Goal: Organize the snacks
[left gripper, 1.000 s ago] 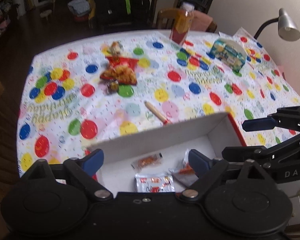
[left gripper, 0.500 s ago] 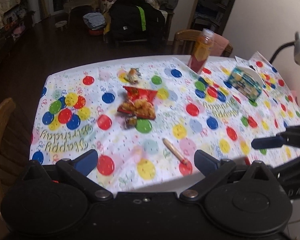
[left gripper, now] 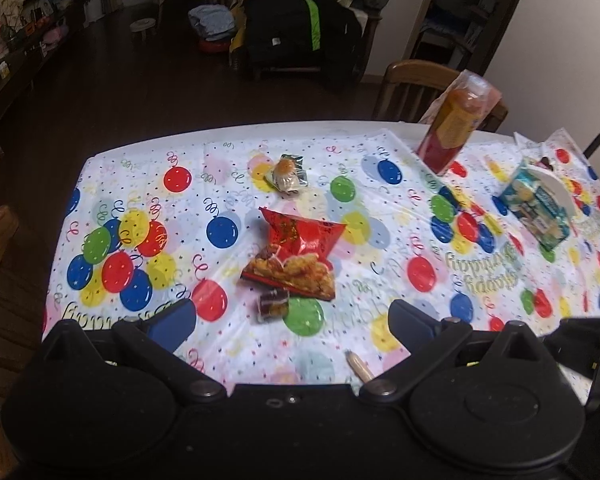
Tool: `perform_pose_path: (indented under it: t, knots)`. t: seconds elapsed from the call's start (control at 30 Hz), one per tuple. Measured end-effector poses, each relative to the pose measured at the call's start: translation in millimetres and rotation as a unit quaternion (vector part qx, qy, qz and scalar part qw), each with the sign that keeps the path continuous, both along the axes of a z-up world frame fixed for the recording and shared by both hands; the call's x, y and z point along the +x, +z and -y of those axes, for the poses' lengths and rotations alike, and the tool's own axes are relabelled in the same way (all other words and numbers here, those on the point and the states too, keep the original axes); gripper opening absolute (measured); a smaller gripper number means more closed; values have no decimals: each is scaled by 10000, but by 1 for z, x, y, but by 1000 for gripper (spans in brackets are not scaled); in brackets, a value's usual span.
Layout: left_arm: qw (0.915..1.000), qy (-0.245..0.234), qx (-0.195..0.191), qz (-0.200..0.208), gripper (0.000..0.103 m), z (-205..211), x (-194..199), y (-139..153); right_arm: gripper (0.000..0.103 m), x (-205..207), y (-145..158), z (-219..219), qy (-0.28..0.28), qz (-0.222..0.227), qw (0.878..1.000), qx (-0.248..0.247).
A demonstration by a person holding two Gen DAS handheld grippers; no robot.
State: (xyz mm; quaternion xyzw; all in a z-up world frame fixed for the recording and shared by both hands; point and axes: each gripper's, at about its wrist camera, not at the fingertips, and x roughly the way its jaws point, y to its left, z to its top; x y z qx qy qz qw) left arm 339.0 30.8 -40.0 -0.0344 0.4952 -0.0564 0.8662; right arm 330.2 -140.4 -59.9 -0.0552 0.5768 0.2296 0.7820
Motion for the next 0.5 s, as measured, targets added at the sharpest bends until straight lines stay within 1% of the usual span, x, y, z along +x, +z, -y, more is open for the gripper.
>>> perform_pose_path:
  t: [0.13, 0.23, 0.37, 0.5]
  knots:
    - [9998, -48, 80, -157, 102, 7, 24, -14, 72, 17, -23, -5, 4, -331, 9994, -37]
    - [9993, -144, 5, -349, 102, 14, 43, -26, 72, 29, -40, -7, 0, -517, 9987, -39]
    - [9985, -119, 74, -530, 102, 19, 65, -43, 72, 40, -56, -11, 78, -584, 9982, -116]
    - [9971, -163, 215, -707, 102, 24, 84, -59, 72, 46, -72, -16, 278, -671, 9971, -224]
